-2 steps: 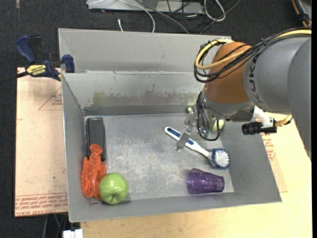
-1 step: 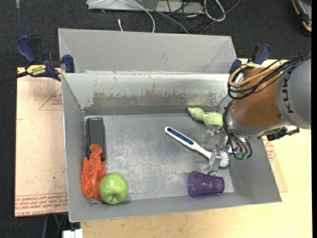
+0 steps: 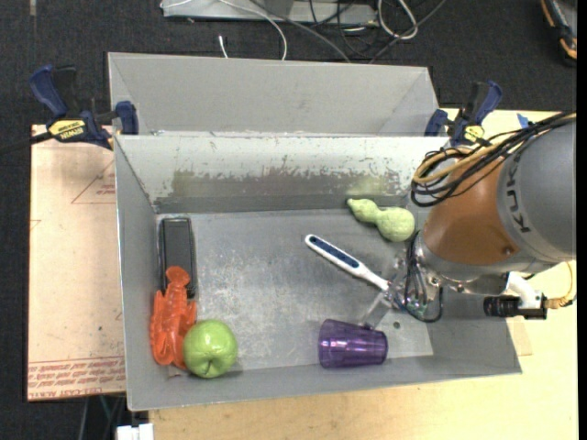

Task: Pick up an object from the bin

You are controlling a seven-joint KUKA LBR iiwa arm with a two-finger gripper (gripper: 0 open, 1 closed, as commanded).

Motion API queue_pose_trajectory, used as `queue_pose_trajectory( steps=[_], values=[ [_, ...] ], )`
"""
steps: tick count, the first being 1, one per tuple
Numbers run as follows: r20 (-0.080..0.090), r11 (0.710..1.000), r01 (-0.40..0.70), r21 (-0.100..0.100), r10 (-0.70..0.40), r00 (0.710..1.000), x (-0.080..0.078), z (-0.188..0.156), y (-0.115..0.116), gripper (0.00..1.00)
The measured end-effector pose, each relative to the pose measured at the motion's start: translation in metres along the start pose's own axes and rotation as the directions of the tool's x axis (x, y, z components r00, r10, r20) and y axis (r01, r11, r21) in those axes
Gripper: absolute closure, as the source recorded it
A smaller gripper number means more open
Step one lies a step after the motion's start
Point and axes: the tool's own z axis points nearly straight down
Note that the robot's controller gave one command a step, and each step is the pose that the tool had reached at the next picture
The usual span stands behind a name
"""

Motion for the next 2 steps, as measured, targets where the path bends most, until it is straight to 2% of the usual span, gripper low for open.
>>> queue_pose_trajectory(
  steps=[1, 2],
  values=[
    [-0.011, 0.993, 0.115, 0.011, -0.115, 0.993, -0.0302, 0.0001, 0.0175, 1.0],
    [-0.011, 0.993, 0.115, 0.011, -0.115, 0.993, -0.0302, 0.0, 0.0175, 1.0]
  ],
)
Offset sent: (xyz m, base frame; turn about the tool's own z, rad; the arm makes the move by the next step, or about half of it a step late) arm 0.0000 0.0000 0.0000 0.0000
